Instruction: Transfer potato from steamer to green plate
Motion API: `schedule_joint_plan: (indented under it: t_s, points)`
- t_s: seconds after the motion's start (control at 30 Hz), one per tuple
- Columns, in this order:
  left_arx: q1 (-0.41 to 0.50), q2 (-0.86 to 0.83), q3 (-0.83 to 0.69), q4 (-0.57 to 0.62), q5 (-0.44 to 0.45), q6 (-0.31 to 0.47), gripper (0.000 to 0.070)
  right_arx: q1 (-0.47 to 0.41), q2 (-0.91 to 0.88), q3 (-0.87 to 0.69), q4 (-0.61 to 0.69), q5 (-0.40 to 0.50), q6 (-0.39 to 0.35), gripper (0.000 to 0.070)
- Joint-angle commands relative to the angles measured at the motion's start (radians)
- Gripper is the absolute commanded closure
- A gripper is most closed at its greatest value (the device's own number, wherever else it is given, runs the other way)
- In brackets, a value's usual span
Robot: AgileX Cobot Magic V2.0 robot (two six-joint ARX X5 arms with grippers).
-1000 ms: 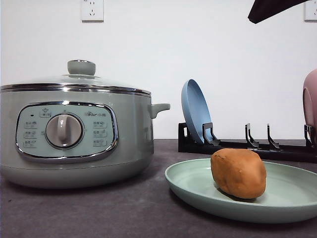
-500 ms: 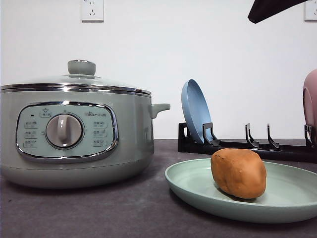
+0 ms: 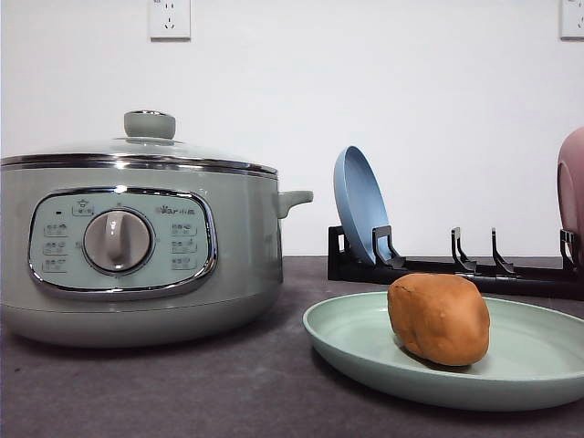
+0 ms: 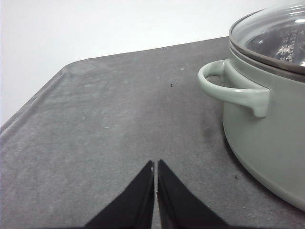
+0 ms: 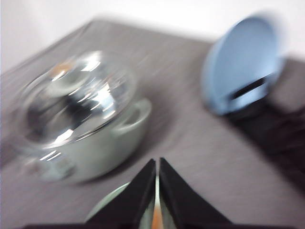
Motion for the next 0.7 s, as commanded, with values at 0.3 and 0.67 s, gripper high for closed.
schedule_joint_plan:
  t_s: [0.3,0.67]
  points:
    - [0.003,-0.002,-0.021,-0.006,-0.002,0.004,0.0697,-0.258,-0.383,-0.453,0.392,0.162,-0.01,0.07]
    - [0.003,-0.002,-0.021,-0.006,-0.002,0.004,0.0697,-0.275,-0.62,-0.741,0.492,0.259,-0.01,0.07]
